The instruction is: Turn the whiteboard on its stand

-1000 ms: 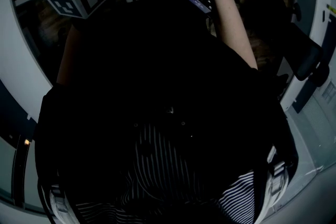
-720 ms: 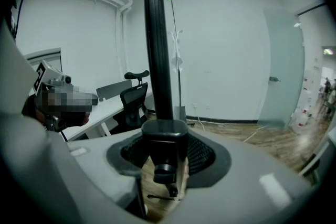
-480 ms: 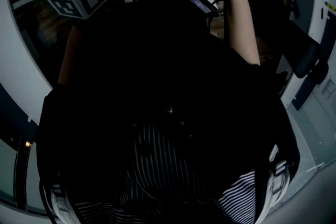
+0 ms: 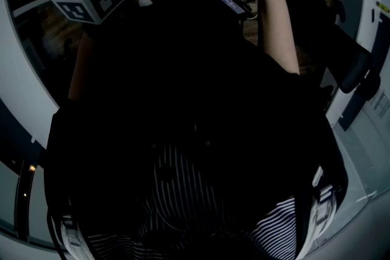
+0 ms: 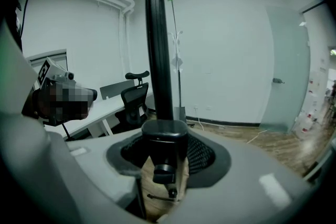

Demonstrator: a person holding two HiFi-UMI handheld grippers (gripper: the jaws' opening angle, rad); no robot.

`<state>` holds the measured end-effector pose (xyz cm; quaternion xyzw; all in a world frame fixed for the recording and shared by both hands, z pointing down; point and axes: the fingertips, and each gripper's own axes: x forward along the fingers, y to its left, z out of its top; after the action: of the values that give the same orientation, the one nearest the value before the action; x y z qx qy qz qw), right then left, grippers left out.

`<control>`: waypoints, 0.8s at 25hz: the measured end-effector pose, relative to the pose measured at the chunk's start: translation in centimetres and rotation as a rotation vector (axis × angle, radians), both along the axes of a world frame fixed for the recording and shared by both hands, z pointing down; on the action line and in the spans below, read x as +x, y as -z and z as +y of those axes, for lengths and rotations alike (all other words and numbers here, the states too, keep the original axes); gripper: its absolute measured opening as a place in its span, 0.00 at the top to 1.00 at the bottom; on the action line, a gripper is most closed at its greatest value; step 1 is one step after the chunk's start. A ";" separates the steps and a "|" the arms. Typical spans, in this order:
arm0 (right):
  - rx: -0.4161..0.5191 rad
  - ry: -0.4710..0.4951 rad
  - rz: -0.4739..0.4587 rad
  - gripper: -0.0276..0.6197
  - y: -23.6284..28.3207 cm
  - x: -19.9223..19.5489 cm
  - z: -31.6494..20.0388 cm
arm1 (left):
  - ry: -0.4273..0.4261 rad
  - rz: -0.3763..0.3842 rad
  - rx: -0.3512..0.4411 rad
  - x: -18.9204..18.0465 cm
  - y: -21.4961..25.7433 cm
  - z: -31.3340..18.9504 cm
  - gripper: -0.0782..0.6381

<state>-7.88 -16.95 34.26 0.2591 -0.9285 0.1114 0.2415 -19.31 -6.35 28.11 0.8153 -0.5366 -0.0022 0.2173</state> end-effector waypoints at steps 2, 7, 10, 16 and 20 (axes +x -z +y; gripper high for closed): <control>-0.002 -0.016 0.000 0.66 -0.1 2.9 -2.1 | -0.001 0.004 -0.006 2.4 0.1 -1.8 0.89; 0.007 0.003 0.006 0.66 -0.1 4.9 -3.7 | -0.020 0.015 -0.007 5.0 -0.4 -3.0 0.89; 0.012 0.038 0.001 0.66 -0.2 5.4 -4.2 | -0.026 0.015 -0.007 6.9 -0.5 -4.0 0.89; 0.010 0.069 -0.004 0.66 -0.3 4.6 -3.5 | -0.016 -0.003 -0.007 8.2 -0.7 -4.5 0.89; -0.046 0.097 0.023 0.64 -1.7 5.6 -2.8 | -0.016 -0.014 -0.002 8.3 -0.7 -4.0 0.88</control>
<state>-2.26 -19.75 35.95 0.2093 -0.9344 0.1179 0.2630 -11.01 -10.40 28.81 0.8194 -0.5315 0.0061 0.2145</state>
